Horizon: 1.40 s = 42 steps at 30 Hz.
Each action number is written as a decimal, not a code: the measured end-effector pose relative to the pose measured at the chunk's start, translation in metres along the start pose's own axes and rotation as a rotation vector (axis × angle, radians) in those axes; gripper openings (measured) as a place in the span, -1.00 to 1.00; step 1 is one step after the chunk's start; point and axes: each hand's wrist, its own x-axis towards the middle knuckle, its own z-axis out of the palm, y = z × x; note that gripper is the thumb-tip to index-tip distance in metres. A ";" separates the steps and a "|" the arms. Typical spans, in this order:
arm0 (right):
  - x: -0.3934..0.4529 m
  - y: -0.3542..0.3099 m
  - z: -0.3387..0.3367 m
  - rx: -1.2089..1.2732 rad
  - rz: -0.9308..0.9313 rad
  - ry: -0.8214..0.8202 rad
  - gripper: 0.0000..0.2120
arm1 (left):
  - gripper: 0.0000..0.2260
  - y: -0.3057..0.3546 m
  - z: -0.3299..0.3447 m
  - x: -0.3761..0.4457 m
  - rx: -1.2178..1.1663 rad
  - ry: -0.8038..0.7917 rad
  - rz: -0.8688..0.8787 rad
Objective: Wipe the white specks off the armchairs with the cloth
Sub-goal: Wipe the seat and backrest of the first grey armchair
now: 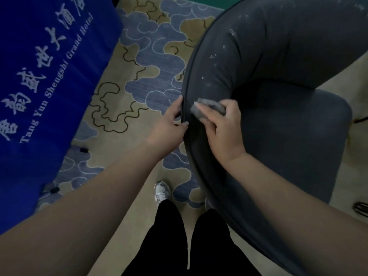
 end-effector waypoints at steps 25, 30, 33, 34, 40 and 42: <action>0.063 0.006 0.024 -0.004 0.120 0.195 -0.71 | -0.40 0.036 -0.046 0.084 0.186 -0.206 0.050; 0.077 0.011 0.024 0.058 0.165 0.210 -0.68 | -0.40 0.050 -0.047 0.100 0.216 -0.202 0.062; 0.050 0.001 0.020 0.133 0.155 0.162 -0.73 | -0.40 0.058 -0.045 0.108 0.247 -0.191 0.049; 0.050 0.002 0.019 0.134 0.144 0.152 -0.74 | -0.41 0.060 -0.044 0.110 0.249 -0.183 0.041; 0.113 0.020 0.025 0.112 0.186 0.222 -0.73 | -0.42 0.067 -0.041 0.119 0.264 -0.165 0.051; 0.105 0.021 0.026 0.069 0.121 0.235 -0.73 | -0.42 0.069 -0.041 0.123 0.275 -0.158 0.051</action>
